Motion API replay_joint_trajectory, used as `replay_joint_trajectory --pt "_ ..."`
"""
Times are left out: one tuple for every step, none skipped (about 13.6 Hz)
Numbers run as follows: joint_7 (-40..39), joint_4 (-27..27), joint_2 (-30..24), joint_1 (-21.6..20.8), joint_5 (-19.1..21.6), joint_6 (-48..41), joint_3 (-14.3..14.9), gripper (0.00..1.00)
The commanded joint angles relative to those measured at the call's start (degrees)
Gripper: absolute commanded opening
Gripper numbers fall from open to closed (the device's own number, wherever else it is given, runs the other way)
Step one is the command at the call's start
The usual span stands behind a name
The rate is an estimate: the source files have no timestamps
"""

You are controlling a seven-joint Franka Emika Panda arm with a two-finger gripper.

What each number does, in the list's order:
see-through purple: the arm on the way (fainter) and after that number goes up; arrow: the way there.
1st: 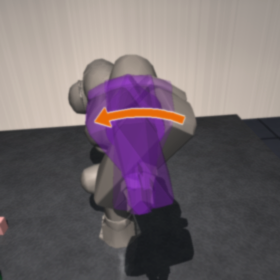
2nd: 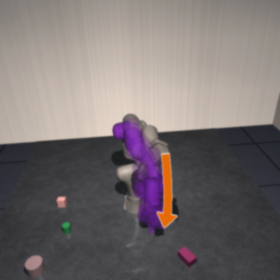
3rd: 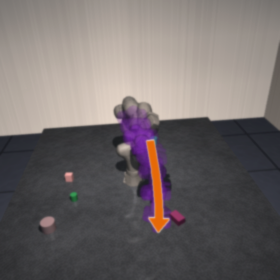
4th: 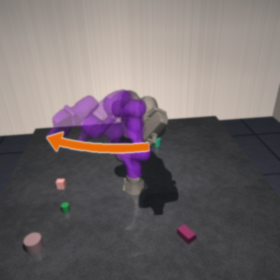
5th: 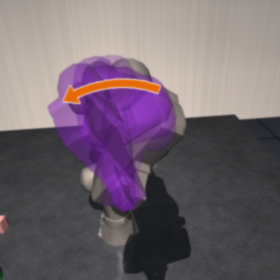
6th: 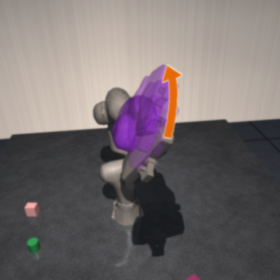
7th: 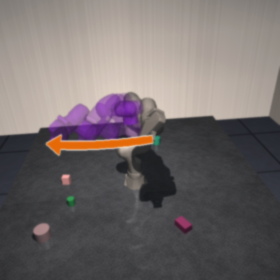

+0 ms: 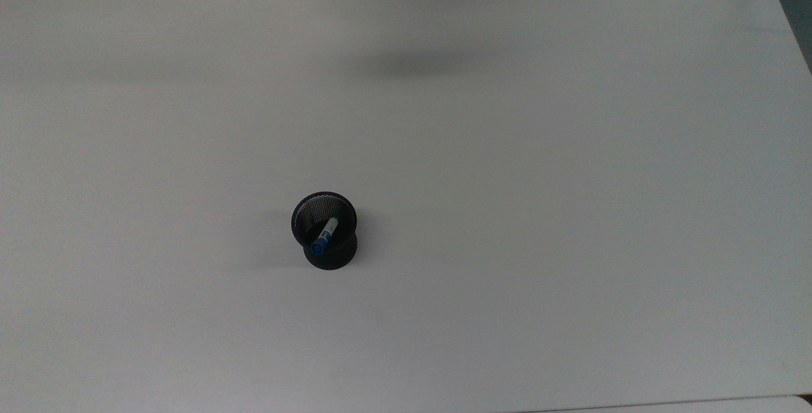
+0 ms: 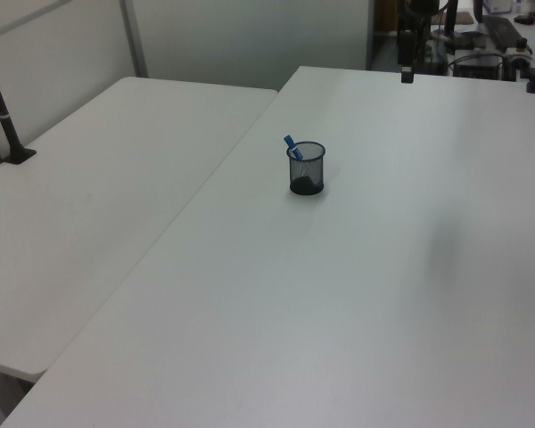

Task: Remove the marker

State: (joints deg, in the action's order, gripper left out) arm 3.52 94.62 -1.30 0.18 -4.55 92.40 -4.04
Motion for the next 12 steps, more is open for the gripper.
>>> replay_joint_trajectory --pt "-1.85 0.74 -0.46 0.52 1.47 0.32 0.18 1.0" --pt "-1.94 0.74 -0.46 0.52 1.47 0.32 0.18 1.0" --pt "-1.85 0.74 -0.46 0.52 1.47 0.32 0.18 1.0" --pt "-1.85 0.74 -0.46 0.43 1.47 0.32 0.18 1.0" --pt "-1.85 0.74 -0.38 0.52 1.47 0.32 0.18 1.0" --pt "-1.85 0.65 -0.37 0.52 1.47 0.32 0.18 1.0" --pt "-1.85 0.65 -0.37 0.52 1.47 0.41 0.18 1.0" --pt "-1.85 0.04 0.23 0.52 1.47 1.2 0.18 1.0" --pt "-1.94 -0.84 1.55 0.61 1.47 2.68 0.35 1.0" --pt "-2.46 -1.98 2.69 0.7 1.47 3.48 0.44 1.0" --pt "-3.07 -3.29 4.18 1.13 1.56 3.66 0.44 1.0" --pt "-3.17 -4.52 5.59 1.48 1.56 4.27 0.44 1.0"
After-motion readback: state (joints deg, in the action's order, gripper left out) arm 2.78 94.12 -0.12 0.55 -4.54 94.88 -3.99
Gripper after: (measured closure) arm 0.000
